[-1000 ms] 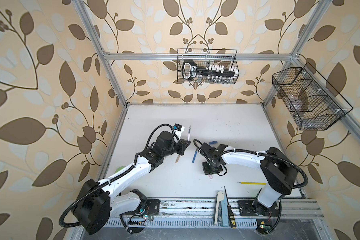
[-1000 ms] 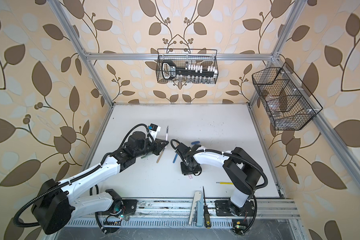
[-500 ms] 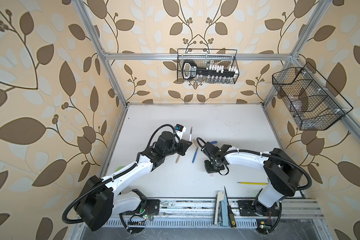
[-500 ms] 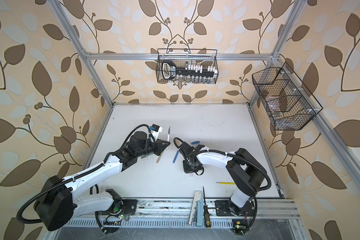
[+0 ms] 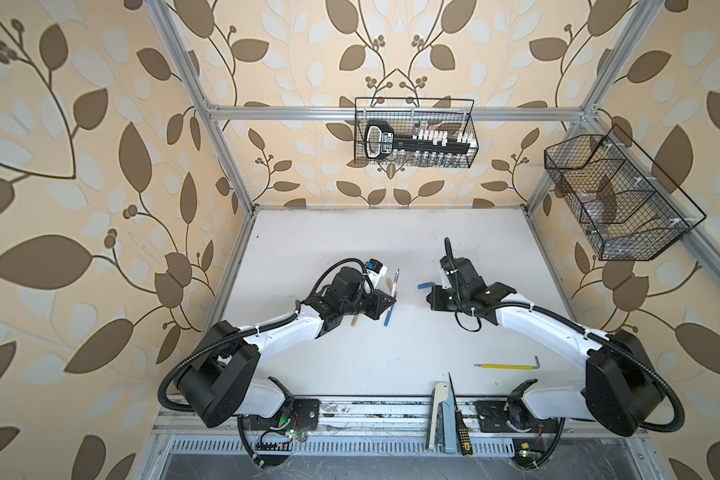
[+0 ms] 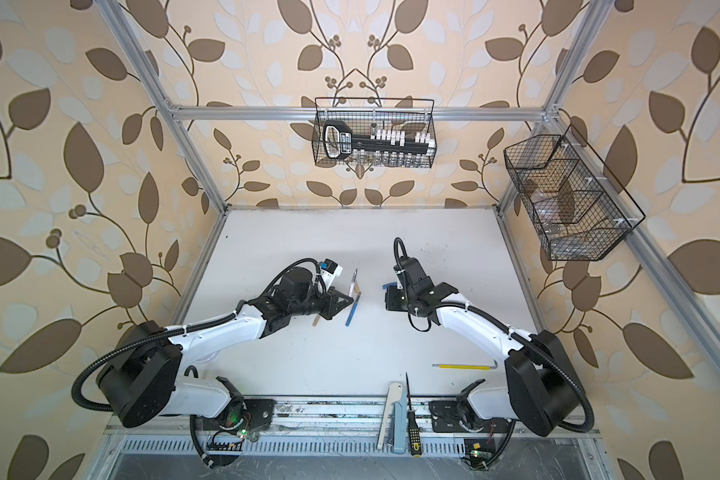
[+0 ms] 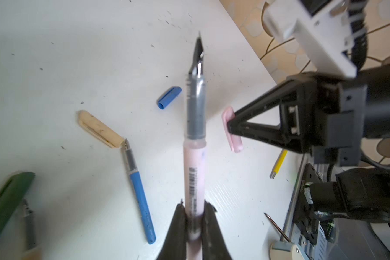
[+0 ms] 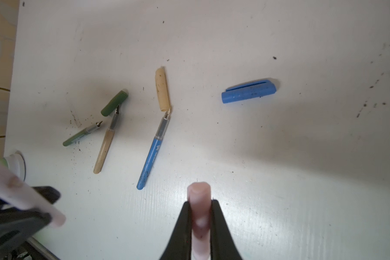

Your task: Insert the pens into the pen caps

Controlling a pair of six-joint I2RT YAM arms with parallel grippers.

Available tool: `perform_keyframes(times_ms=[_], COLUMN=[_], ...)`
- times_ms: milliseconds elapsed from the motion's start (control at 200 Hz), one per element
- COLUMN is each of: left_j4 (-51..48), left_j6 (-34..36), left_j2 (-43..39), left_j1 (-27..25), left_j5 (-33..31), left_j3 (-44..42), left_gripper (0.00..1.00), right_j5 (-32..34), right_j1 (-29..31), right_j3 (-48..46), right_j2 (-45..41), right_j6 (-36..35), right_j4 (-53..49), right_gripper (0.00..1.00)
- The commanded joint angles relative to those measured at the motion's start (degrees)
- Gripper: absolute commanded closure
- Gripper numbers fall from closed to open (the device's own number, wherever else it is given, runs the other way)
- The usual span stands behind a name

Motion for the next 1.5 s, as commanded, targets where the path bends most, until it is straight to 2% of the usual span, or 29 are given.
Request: perform_keyframes(times_ms=[0,255,650,1000,1494], left_j4=[4.1,4.9,5.3,5.5,5.8], left_j6=[0.4,0.1,0.0,-0.1,-0.3], left_j2=[1.0,2.1,2.1,4.2,3.4], left_j1=[-2.1,-6.5,-7.9,-8.4,-8.4], left_j5=[2.7,3.0,4.4,5.1,3.8], left_j3=[3.4,4.7,5.1,5.5,4.9], left_gripper=[1.00,1.00,1.00,1.00,1.00], right_j5=[-2.3,-8.1,-10.0,-12.8,-11.9], right_j1=[-1.6,-6.8,-7.3,-7.0,-5.3], right_j3=[-2.0,-7.6,-7.8,-7.2,-8.2], right_j2=[-3.8,-12.8,-12.7,-11.0,-12.2], right_j6=[-0.6,5.4,9.3,10.9,10.1], right_j4=[3.2,16.6,27.2,30.9,27.5], right_gripper=[0.87,0.87,0.86,0.86,0.86])
